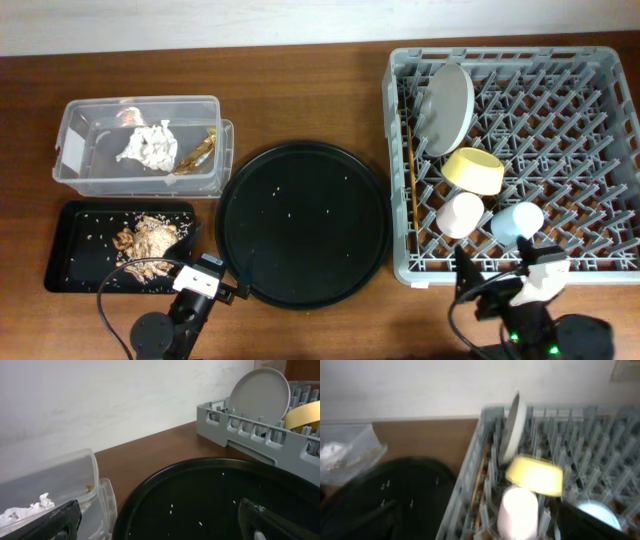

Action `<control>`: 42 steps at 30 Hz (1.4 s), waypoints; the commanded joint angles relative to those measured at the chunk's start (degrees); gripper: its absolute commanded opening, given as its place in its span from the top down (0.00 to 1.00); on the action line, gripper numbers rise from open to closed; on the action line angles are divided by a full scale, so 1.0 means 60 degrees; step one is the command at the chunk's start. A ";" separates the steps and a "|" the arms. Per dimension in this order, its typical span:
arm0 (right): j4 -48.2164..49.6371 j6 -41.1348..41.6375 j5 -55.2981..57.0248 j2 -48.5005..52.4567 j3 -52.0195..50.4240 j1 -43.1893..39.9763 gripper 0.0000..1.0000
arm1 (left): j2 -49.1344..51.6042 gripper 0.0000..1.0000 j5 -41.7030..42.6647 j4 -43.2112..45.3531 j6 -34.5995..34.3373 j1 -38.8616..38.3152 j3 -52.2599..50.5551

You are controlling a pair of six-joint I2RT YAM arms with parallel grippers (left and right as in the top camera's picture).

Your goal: Sort waste into correct bins and load items into the dishwasher rack

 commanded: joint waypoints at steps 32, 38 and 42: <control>0.6400 -0.0109 -0.0364 -0.0579 -0.5282 -0.0412 0.01 | -0.0051 0.01 0.0098 -0.0058 0.0087 0.0033 -0.0025; 0.6400 -0.0109 -0.0364 -0.0579 -0.5282 -0.0412 0.01 | -0.0051 0.01 0.0098 -0.0058 0.0087 0.0033 -0.0025; 0.6400 -0.0109 -0.0364 -0.0579 -0.5282 -0.0412 0.01 | -0.0051 0.01 0.0098 -0.0062 0.0087 0.0029 -0.0025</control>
